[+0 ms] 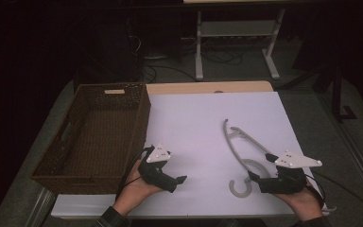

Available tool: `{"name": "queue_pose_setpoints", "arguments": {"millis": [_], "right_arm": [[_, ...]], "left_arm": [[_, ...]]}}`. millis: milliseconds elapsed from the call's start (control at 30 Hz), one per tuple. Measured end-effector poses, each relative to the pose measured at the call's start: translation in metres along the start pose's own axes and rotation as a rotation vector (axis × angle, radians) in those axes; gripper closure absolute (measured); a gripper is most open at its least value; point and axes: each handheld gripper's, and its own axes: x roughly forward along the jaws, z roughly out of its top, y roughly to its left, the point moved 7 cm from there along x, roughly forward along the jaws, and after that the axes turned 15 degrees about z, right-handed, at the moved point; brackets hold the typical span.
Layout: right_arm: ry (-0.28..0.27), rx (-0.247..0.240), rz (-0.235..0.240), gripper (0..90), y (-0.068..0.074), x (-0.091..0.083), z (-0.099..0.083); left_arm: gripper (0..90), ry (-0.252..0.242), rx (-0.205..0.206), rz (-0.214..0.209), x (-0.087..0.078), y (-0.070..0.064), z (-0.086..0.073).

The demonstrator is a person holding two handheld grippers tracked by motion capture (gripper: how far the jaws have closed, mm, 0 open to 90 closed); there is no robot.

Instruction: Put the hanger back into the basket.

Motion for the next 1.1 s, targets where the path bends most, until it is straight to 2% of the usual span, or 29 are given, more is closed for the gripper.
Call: {"name": "queue_pose_setpoints", "arguments": {"millis": [367,500,633,667,733,867,933,1100], "right_arm": [[0.025,0.010,0.012,15.1,-0.004,-0.007,-0.003],[0.076,0.017,0.028,21.5,-0.010,-0.012,-0.010],[0.106,0.031,0.041,25.3,-0.013,-0.015,-0.015],[0.135,0.040,0.051,29.6,-0.014,-0.016,-0.021],[0.146,0.036,0.052,31.3,-0.015,-0.016,-0.023],[0.199,0.055,0.072,44.0,-0.019,-0.020,-0.037],[0.208,0.056,0.073,45.9,-0.019,-0.022,-0.039],[0.272,0.064,0.089,52.8,-0.018,-0.024,-0.053]], "left_arm": [[0.0,-0.028,0.004,0.006,-0.007,0.001,0.008],[0.0,-0.034,-0.008,0.005,-0.009,0.003,0.009],[0.0,-0.029,-0.003,0.006,-0.009,0.003,0.009],[0.0,-0.031,-0.006,0.007,-0.009,0.003,0.009],[0.0,-0.028,-0.007,0.006,-0.009,0.003,0.009],[0.0,-0.026,-0.008,0.005,-0.009,0.004,0.009],[0.0,-0.022,-0.007,0.004,-0.009,0.004,0.009],[0.0,-0.021,-0.007,0.005,-0.009,0.003,0.008]]}}
